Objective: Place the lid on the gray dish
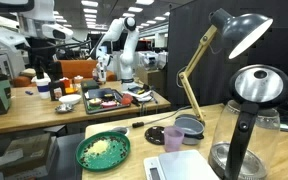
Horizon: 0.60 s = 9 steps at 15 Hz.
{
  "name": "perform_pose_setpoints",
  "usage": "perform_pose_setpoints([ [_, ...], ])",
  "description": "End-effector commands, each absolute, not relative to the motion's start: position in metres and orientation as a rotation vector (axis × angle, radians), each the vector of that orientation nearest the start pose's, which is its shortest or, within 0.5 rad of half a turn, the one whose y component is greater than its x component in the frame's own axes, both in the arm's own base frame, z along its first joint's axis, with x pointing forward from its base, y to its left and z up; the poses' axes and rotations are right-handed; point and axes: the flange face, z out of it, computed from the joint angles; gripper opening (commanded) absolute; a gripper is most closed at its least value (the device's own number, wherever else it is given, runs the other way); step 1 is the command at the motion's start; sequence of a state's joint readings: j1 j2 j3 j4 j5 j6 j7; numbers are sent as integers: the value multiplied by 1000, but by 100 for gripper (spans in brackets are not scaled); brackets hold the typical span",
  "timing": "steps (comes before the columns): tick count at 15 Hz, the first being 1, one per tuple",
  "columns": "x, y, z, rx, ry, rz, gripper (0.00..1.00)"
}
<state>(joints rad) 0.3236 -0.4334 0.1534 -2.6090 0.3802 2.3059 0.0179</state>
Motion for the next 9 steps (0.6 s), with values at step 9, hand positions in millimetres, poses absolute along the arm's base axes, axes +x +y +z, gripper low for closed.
perform_pose_setpoints([
  [9, 381, 151, 453, -2841, -138, -235, 100],
])
